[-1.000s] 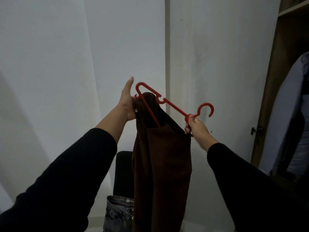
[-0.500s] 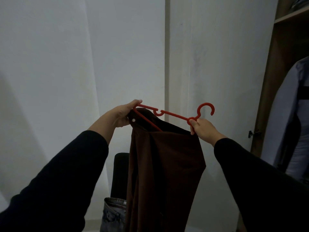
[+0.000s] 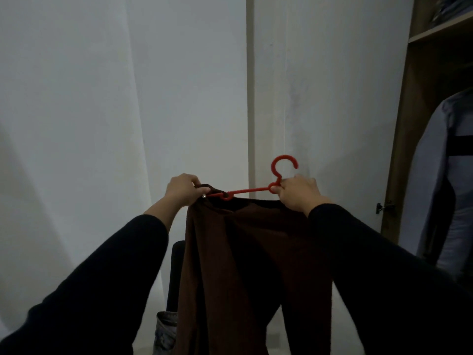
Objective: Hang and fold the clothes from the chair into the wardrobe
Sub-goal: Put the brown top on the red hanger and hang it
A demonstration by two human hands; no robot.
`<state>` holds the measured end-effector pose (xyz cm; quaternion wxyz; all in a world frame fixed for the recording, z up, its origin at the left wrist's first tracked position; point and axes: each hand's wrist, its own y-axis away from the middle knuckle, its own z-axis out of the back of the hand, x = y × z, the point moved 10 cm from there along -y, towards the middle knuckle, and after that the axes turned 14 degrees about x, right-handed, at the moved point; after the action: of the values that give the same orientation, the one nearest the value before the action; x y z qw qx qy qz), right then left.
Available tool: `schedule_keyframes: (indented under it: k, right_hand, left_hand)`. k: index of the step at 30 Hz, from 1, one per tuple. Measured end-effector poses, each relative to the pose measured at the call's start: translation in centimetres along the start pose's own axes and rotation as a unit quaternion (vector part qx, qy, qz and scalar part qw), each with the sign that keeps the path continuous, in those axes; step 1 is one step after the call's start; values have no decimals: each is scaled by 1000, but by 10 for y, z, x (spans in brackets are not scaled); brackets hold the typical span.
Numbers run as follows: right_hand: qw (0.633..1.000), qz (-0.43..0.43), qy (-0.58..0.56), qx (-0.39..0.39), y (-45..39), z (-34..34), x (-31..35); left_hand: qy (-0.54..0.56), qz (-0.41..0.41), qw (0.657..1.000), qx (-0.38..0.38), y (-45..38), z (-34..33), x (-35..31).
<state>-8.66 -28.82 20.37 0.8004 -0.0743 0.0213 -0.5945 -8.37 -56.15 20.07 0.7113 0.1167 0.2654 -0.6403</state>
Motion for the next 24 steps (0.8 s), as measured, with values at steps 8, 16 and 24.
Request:
schedule_keyframes:
  k: [8, 16, 24]
  right_hand:
    - [999, -40, 8, 13, -18, 2, 6]
    - [962, 30, -260, -81, -5, 33, -10]
    - [952, 55, -284, -101, 4, 55, -17]
  left_hand:
    - [110, -204, 973, 13, 25, -20, -66]
    - [84, -120, 988, -46, 19, -12, -24]
    - [126, -54, 990, 45, 11, -66, 15]
